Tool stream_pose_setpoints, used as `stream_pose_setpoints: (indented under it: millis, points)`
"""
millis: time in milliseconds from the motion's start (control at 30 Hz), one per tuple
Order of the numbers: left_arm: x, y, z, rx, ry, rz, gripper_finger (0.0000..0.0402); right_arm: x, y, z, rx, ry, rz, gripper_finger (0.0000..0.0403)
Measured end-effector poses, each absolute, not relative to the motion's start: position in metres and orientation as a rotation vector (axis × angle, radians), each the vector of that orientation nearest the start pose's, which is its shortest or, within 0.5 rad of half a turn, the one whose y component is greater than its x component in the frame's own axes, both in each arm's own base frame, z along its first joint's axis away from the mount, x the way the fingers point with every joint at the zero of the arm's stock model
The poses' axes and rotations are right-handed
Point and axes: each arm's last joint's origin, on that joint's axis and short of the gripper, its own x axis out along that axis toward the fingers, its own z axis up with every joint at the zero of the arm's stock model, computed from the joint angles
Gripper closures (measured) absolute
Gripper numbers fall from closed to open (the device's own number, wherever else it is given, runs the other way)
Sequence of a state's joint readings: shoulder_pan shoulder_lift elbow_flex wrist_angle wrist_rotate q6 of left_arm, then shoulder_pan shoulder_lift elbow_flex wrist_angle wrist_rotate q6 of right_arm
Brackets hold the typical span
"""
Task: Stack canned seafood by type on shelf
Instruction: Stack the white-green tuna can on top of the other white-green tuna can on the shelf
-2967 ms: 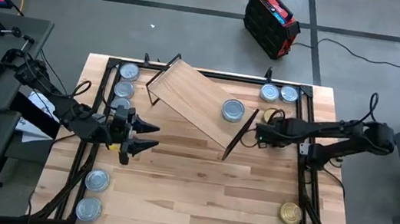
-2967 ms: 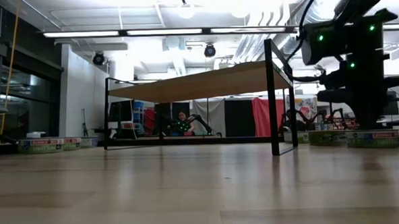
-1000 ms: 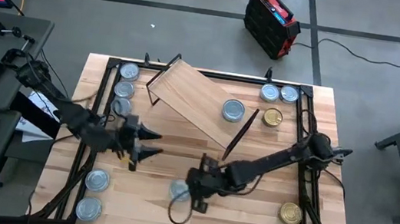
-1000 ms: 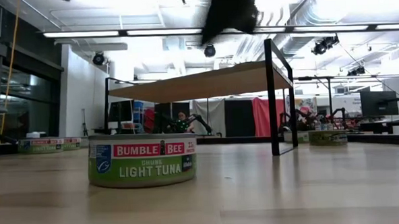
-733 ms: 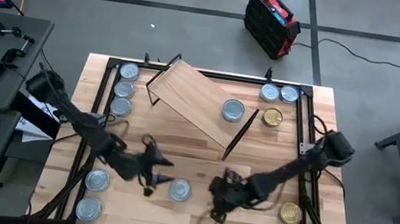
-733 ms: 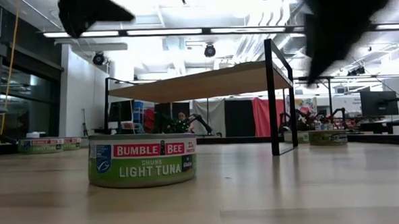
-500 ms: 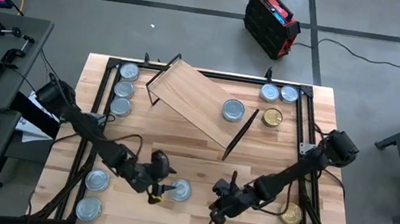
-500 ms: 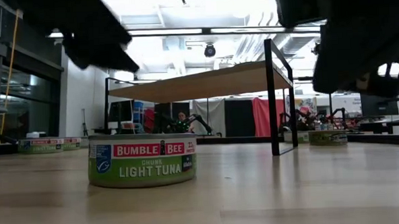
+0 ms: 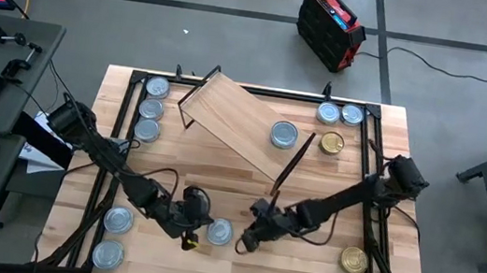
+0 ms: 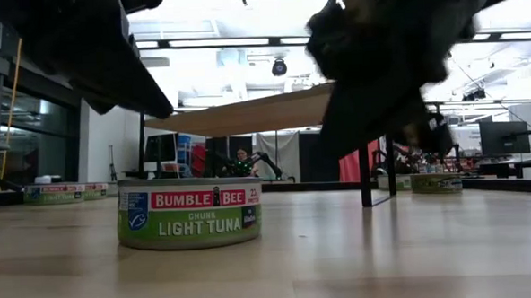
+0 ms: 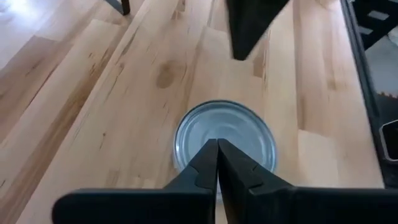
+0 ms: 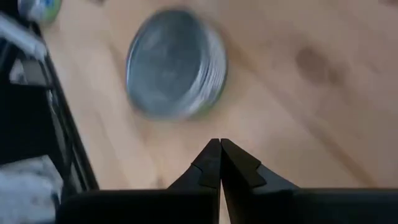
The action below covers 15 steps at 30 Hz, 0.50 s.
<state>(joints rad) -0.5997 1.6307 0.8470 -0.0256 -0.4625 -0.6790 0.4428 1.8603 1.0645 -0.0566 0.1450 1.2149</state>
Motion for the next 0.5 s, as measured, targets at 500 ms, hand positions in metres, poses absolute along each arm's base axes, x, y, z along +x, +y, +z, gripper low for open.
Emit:
stream_pose_setpoints:
  millis: [500]
  points:
    - [0.275, -0.181, 0.129, -0.24, 0.763, 0.107, 0.0401, 0.348, 0.145, 0.132, 0.956, 0.855, -0.339, 0.0403]
